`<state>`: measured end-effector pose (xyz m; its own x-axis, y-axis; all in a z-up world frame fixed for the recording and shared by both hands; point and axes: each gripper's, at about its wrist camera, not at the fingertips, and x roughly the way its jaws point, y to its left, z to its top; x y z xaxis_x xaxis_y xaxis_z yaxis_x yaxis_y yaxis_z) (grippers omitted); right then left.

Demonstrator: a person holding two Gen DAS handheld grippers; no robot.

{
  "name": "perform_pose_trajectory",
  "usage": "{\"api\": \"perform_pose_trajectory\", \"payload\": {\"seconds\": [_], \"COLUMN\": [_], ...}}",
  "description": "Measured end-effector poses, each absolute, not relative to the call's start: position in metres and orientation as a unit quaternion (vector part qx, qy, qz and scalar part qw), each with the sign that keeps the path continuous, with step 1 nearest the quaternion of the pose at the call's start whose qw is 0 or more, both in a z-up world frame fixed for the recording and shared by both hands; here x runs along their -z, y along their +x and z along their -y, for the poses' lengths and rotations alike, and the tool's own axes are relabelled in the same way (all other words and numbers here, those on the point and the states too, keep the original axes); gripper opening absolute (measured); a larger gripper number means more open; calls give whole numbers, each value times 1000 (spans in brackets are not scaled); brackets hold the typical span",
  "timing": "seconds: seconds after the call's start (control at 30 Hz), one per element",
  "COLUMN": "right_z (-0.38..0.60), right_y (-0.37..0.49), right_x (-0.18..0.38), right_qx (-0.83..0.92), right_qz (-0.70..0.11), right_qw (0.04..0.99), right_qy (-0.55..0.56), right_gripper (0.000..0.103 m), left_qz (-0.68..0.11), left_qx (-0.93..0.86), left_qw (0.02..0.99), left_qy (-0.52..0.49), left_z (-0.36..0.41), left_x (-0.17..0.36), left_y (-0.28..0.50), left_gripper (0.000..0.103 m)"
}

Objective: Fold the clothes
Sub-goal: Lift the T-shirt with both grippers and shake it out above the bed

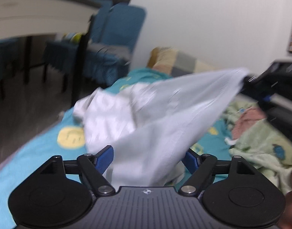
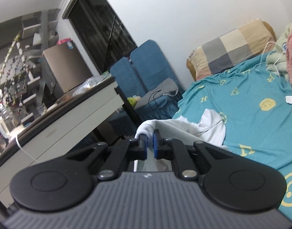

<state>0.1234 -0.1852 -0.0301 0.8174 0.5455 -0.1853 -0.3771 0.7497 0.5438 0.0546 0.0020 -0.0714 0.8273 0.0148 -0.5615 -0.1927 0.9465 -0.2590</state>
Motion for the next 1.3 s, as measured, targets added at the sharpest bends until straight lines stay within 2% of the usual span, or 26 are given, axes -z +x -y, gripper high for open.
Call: {"api": "perform_pose_trajectory", "payload": {"seconds": [0.23,0.37,0.43,0.53,0.57,0.67,0.83,0.93,1.0,1.1,1.3], "right_z": [201,198,196,195,196,199,213,231,240,236,191], "right_y": [126,133,138,142,143,143,127,114,110,121,164], "right_x": [37,42,43,46,49,50,40,29,22,24,73], "right_qx": [-190,-176,-179,-187,-188,-189,-193,-213,-224,-221,-226], "right_qz": [-159,-192,-215,-242,-246,-254,-263,-263,-254,-259,-346], "right_qw": [934,938,935,927,925,920,913,902,901,902,883], "right_qy": [257,229,218,217,221,231,243,268,270,267,221], "right_gripper": [9,9,9,10,10,10,9,7,5,5,5], "left_qz": [-265,-249,-241,-255,-261,-247,-220,-251,-262,-303,-404], "left_qx": [-121,-159,-177,-143,-131,-96,49,167,183,156,94], "left_qw": [940,936,933,932,933,943,959,947,943,932,898], "left_qy": [-179,-194,-201,-215,-211,-203,-173,-112,-95,-127,-147], "left_z": [-34,-53,-62,-70,-72,-73,-91,-105,-115,-128,-135], "left_x": [57,49,45,43,43,32,-16,-41,-45,-27,29], "left_y": [46,41,39,47,51,52,47,51,57,90,161], "left_gripper": [75,72,61,35,20,6,5,5,5,5,5]}}
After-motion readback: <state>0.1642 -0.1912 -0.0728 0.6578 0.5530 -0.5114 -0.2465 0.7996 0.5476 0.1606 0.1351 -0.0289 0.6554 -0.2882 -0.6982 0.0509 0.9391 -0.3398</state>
